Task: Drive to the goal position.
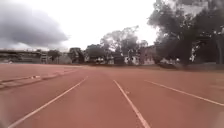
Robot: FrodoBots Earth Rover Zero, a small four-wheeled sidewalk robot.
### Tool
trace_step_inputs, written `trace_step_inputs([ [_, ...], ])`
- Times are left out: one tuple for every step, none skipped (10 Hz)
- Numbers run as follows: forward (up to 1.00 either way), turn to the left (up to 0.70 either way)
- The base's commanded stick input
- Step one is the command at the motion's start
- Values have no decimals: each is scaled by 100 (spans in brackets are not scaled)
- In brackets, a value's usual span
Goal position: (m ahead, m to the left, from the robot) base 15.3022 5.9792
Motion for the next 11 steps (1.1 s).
trace_step_inputs([
  [45, 0],
  [45, 0],
  [45, 0],
  [45, 0],
  [45, 0],
  [45, 0],
  [45, 0],
  [45, 0],
  [45, 0],
  [45, 0],
  [45, 0],
])
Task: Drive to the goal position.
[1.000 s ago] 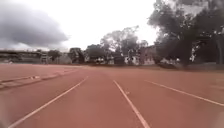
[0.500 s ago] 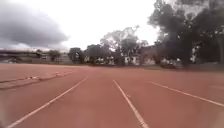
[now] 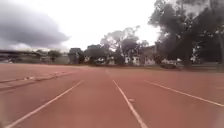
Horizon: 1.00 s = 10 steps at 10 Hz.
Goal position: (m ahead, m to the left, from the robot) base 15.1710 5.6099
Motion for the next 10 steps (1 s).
trace_step_inputs([
  [45, 0],
  [45, 0],
  [45, 0],
  [45, 0],
  [45, 0],
  [45, 0],
  [45, 0],
  [45, 0],
  [45, 0],
  [45, 0],
])
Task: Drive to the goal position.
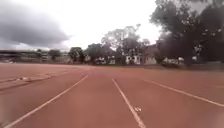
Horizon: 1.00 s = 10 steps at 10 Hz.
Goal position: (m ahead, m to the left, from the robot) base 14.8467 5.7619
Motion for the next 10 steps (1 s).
trace_step_inputs([
  [45, 0],
  [45, 0],
  [45, 0],
  [45, 0],
  [45, 0],
  [45, 0],
  [45, 0],
  [45, 0],
  [45, 0],
  [45, 0],
])
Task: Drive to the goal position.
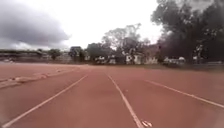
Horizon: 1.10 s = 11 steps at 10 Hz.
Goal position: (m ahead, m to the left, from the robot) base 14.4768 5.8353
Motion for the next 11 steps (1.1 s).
trace_step_inputs([
  [45, 0],
  [45, 0],
  [45, 0],
  [45, 0],
  [45, 0],
  [45, 0],
  [45, 0],
  [45, 0],
  [45, 0],
  [45, 0],
  [45, 0],
])
